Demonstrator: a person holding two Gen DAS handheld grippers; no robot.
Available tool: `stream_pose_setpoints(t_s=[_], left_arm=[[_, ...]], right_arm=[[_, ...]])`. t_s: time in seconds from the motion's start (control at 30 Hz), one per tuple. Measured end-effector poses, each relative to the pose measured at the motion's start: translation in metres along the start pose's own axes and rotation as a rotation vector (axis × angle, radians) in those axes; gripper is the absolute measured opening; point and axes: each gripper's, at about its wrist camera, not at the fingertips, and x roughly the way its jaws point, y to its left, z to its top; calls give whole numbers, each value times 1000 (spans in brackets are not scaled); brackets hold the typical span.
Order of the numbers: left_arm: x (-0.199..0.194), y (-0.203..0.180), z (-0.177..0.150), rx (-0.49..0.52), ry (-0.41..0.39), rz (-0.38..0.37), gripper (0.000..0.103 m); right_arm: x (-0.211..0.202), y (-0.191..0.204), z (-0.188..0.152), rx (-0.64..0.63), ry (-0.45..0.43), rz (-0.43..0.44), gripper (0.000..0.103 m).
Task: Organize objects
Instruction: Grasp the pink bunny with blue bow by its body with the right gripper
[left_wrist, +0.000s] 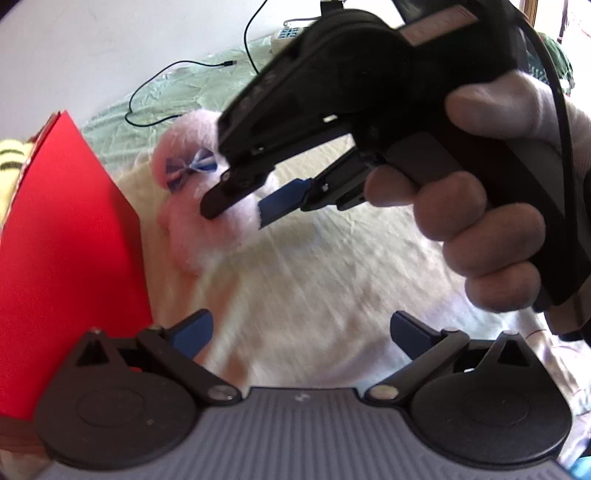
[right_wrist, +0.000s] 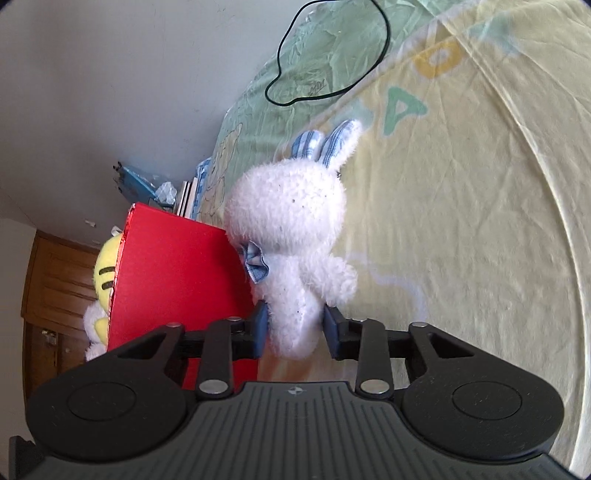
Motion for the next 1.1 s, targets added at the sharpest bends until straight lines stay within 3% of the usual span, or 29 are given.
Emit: stream_pose_setpoints(t_s=[0.6,0.73,0.9,1.03,1.1], left_arm=[[-42,12,-7,-163,3,-252,100],[-44,6,-7,-162,-18,-220,100],[-30,3,8,-174,-44,-156,99],[6,10,19,-212,3,-143,82],[10,9,22,-203,-11,-116,82]], right_arm=[[-83,-17,-76,-32,33,-51,33],[-100,-24,-77,-3,-10,-38,37],[-113,-31,-60,47,-144,-4,44],[-91,-34,-48,54,-125,18,44],[-76,-32,-44,56,-95,43,44]])
